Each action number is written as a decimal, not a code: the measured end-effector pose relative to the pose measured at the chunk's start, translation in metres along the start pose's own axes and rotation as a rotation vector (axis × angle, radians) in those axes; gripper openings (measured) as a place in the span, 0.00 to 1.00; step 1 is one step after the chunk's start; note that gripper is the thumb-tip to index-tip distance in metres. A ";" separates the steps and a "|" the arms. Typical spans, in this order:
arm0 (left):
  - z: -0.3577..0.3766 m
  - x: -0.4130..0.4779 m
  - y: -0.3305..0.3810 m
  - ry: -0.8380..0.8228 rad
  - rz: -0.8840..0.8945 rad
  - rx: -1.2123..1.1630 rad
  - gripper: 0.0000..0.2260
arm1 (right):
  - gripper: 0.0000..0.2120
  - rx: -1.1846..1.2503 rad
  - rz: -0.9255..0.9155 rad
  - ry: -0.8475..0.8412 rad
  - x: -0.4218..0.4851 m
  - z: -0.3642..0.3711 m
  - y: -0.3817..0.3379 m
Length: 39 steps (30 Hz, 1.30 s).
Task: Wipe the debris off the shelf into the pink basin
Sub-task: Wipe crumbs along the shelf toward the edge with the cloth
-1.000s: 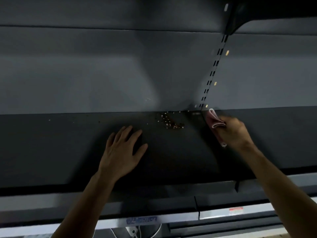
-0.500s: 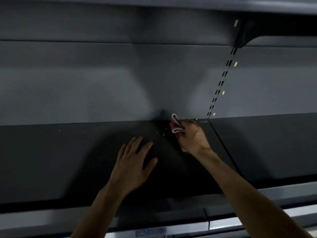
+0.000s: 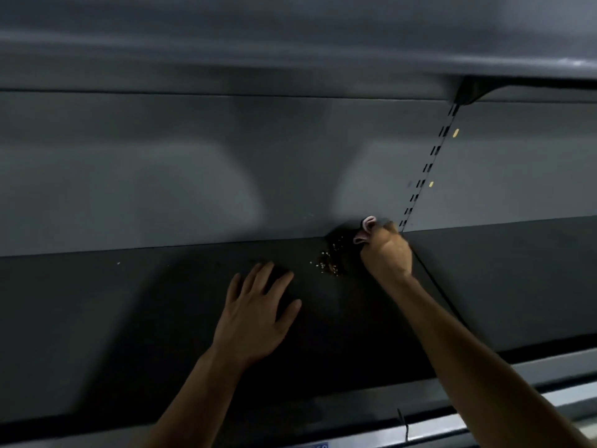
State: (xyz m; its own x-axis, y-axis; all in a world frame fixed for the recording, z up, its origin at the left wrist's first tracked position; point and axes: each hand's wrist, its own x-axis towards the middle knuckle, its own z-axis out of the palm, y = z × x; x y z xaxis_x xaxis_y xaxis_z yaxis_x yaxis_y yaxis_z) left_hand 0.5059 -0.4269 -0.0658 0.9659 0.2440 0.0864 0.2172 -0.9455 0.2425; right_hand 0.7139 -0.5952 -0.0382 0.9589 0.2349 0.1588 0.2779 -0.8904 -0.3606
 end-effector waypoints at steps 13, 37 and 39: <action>-0.006 -0.018 -0.012 0.010 0.023 -0.068 0.32 | 0.13 0.208 0.033 0.003 0.007 -0.025 0.047; -0.020 -0.049 -0.072 0.032 -0.019 -0.029 0.30 | 0.23 0.152 0.009 -0.047 -0.017 -0.006 -0.007; -0.025 -0.052 -0.081 0.015 0.001 -0.055 0.31 | 0.19 0.102 -0.006 -0.037 -0.011 0.006 -0.009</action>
State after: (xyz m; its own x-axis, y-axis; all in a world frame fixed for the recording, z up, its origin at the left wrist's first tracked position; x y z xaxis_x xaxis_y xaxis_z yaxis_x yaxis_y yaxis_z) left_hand 0.4349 -0.3576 -0.0656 0.9638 0.2468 0.1007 0.2079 -0.9324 0.2955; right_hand 0.7015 -0.5871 -0.0420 0.9582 0.2561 0.1275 0.2860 -0.8451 -0.4517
